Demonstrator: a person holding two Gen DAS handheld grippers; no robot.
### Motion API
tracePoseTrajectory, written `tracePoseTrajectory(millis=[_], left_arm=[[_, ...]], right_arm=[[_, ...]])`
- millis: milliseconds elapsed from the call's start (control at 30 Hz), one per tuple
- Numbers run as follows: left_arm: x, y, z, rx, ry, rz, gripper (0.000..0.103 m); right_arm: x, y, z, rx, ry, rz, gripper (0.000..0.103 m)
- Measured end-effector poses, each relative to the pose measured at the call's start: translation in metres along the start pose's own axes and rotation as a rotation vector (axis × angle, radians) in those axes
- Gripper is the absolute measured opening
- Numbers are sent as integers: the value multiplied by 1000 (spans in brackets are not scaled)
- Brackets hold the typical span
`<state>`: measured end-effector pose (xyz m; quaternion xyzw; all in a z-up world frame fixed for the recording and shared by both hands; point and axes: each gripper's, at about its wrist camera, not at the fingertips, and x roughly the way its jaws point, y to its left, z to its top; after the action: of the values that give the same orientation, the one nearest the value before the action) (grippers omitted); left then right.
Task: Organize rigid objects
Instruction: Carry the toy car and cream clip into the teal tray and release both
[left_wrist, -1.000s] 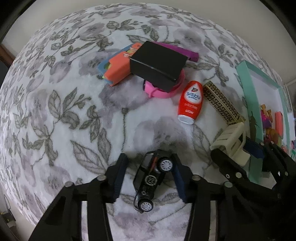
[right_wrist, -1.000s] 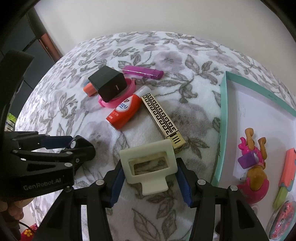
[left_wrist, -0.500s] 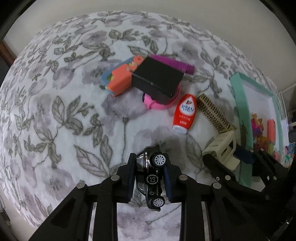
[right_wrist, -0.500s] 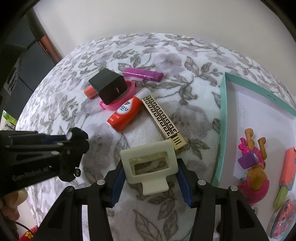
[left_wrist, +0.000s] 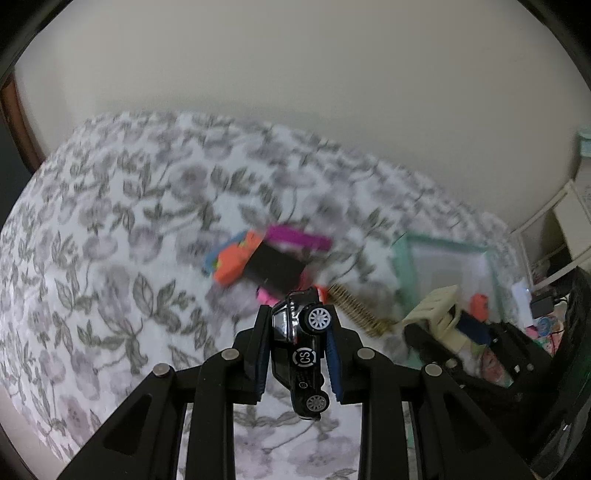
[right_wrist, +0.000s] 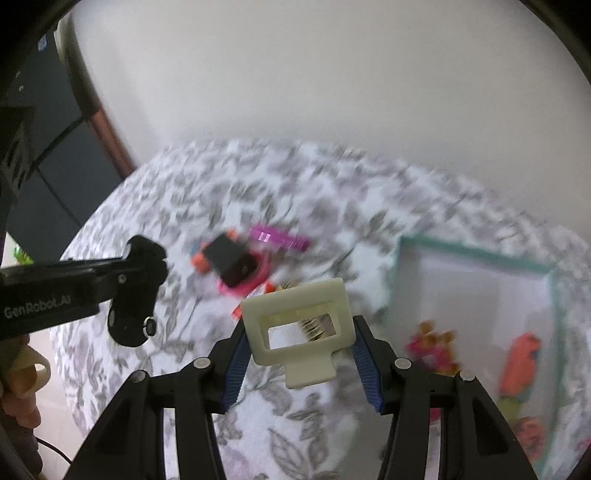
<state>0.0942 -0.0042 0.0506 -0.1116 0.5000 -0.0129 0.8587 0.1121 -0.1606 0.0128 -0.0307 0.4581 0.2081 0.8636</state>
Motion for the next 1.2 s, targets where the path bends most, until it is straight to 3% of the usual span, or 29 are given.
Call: tracePoseTrajectory(millis=[200, 400, 600, 967, 1200], left_arm=[[-2, -20, 1, 55, -34, -28, 28], [3, -51, -6, 120, -15, -41, 28], [21, -92, -18, 219, 31, -51, 28], [76, -148, -45, 342, 168, -45, 28], [104, -166, -53, 344, 230, -51, 28]], right_arm=[[-40, -39, 9, 84, -84, -66, 55], [-53, -88, 3, 176, -68, -209, 55], [-64, -131, -7, 281, -54, -250, 55], [-54, -155, -24, 324, 5, -254, 55], [-35, -151, -28, 311, 52, -226, 55]])
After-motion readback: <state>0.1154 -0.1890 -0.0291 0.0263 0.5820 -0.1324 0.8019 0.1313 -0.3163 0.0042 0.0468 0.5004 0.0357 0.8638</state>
